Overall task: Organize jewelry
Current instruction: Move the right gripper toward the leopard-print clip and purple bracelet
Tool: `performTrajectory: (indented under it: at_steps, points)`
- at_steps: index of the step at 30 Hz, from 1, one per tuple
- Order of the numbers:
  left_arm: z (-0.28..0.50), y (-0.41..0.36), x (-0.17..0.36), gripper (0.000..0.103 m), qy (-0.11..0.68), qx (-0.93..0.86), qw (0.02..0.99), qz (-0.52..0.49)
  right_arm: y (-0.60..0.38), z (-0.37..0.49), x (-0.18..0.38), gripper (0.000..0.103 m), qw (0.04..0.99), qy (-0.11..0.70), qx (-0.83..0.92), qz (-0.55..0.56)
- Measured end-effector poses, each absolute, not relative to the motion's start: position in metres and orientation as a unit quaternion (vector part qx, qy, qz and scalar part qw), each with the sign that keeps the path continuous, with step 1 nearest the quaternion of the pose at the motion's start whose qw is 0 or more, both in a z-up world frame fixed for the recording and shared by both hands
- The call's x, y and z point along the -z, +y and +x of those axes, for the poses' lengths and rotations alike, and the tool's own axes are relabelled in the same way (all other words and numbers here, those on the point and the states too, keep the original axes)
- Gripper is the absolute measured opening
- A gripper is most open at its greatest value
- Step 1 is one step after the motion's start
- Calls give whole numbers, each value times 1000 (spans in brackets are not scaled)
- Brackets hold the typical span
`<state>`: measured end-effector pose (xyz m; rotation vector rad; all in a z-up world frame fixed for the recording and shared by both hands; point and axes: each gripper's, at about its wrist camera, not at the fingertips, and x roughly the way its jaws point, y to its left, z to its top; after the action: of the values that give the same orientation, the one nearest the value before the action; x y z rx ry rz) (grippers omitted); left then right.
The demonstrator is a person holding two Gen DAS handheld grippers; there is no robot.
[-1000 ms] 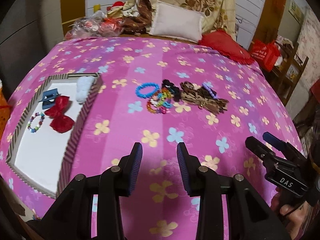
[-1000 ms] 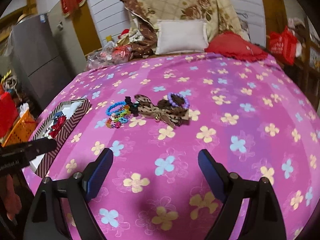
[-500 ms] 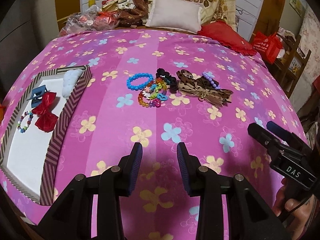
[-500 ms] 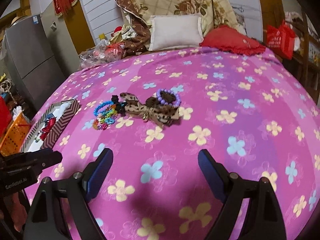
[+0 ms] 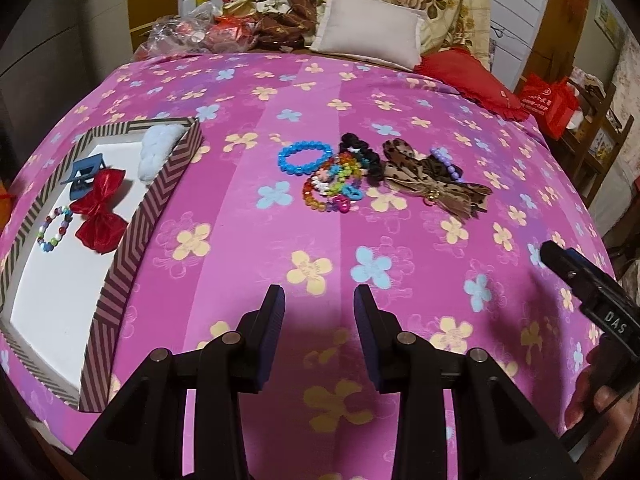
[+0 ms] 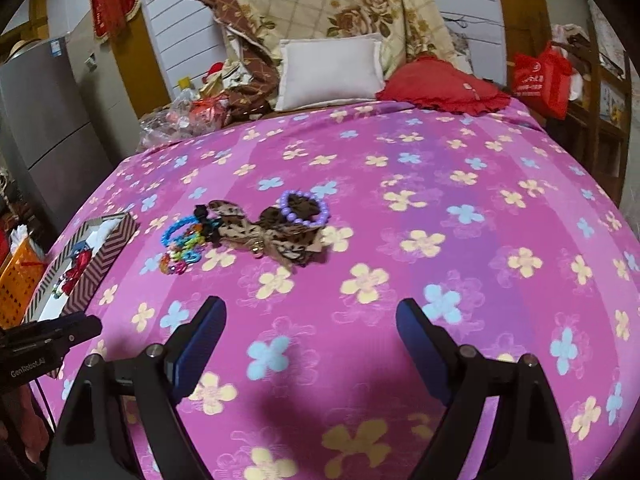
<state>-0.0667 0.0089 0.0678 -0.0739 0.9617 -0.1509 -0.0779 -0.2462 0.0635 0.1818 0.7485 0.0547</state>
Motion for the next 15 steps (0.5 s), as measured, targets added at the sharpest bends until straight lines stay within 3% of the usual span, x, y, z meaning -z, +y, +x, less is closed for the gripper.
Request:
performTrajectory:
  at_steps: [15]
  points:
    - [-16, 36, -52, 23, 480, 57, 872, -71, -236, -67, -44, 90, 920, 383, -34, 75]
